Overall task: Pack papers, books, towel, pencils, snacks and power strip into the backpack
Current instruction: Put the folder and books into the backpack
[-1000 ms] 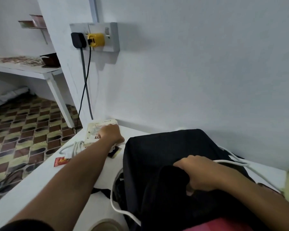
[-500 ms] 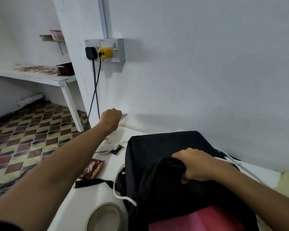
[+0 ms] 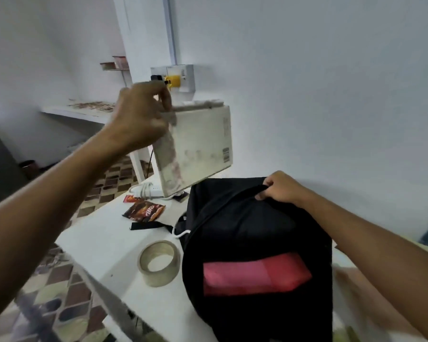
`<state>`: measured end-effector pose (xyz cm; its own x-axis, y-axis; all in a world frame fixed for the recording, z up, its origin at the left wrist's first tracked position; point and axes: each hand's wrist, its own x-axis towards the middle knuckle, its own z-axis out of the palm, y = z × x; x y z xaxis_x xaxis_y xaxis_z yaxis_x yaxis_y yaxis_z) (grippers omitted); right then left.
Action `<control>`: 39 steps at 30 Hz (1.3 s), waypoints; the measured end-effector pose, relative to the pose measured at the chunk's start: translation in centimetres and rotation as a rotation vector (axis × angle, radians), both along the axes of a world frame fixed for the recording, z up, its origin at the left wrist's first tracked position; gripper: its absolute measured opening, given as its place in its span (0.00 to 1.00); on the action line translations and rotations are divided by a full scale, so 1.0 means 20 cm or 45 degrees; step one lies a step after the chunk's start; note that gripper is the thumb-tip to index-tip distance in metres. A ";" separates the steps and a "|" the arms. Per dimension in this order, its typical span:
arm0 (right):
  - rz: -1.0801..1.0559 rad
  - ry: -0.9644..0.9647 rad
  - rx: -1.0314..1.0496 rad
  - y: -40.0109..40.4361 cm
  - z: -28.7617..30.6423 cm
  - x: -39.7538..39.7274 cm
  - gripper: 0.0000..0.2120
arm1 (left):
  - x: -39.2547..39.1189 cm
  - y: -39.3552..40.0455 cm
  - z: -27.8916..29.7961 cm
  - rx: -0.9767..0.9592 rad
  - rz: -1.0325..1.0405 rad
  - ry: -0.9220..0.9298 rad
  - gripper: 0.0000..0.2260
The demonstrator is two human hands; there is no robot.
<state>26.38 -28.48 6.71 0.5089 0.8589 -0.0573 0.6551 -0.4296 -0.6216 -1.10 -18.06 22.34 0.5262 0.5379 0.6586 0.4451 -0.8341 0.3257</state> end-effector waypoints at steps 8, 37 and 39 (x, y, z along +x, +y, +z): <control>0.041 0.373 0.227 -0.17 0.10 0.03 0.11 | -0.18 -0.33 -0.30 -1.206 -0.208 -0.313 0.12; 0.273 -0.052 0.374 -0.24 0.33 -0.18 0.05 | 0.26 -0.77 -1.14 -2.020 0.226 -1.049 0.15; 0.332 -0.080 0.347 -0.27 0.35 -0.19 0.05 | 0.32 -0.77 -1.14 -2.026 0.236 -1.114 0.14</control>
